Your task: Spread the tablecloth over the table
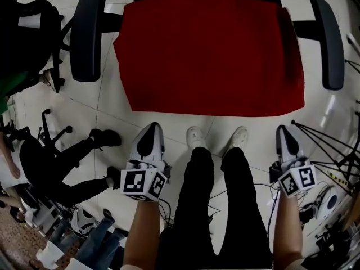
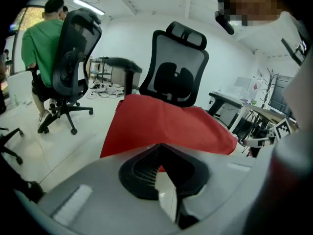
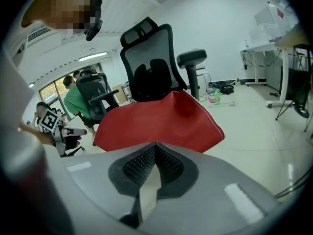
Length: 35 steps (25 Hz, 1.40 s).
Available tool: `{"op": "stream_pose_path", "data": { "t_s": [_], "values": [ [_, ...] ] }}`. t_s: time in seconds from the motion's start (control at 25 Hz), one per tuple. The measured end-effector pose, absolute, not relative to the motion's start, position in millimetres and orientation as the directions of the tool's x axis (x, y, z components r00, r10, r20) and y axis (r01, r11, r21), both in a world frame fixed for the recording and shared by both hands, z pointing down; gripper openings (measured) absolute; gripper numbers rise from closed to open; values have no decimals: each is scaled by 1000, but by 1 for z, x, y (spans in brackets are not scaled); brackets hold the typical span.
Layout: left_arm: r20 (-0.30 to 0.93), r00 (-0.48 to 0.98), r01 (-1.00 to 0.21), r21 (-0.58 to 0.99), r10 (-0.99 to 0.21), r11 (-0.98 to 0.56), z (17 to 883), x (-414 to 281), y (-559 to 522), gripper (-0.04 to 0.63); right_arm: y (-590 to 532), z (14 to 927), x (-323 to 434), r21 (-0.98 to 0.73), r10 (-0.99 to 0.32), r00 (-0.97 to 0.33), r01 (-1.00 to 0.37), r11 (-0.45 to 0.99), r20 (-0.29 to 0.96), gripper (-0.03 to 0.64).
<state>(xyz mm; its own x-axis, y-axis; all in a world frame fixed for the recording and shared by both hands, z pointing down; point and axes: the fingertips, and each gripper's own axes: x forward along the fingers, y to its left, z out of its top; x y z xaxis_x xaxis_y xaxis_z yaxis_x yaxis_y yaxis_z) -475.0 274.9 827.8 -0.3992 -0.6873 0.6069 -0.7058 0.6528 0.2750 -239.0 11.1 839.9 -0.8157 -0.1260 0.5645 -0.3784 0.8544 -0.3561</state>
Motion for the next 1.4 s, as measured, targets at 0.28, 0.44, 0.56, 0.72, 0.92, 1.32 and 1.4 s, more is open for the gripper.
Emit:
{"op": "stream_pose_path", "data": {
  "t_s": [0.28,0.44,0.56,0.72,0.92,1.32,1.4],
  "values": [
    [655,-351,-629,364,-669,686,911,-479,292,8,10,895,-227,-389,-128,-796,-421,820,591,6],
    [624,-291,-480,561,-725,675,935,-478,297,62,16,911,-222,-441,-106,-800,-430,788,591,6],
    [535,-276,-276,751,-798,599,940,-483,293,139,22,918,-219,-464,-87,-795,-435,771,601,6],
    [382,-296,-77,904,-875,421,936,-495,285,227,32,920,-221,-465,-62,-787,-423,778,613,6],
    [207,-328,74,978,-922,193,937,-503,276,256,42,921,-224,-495,-37,-788,-422,760,615,6],
    [166,-369,109,985,-914,135,931,-509,272,104,7,916,-243,-905,-105,-948,-319,282,302,254],
    [151,-379,103,987,-913,121,929,-509,273,92,-11,918,-245,-954,-161,-963,-244,173,217,281]
  ]
}}
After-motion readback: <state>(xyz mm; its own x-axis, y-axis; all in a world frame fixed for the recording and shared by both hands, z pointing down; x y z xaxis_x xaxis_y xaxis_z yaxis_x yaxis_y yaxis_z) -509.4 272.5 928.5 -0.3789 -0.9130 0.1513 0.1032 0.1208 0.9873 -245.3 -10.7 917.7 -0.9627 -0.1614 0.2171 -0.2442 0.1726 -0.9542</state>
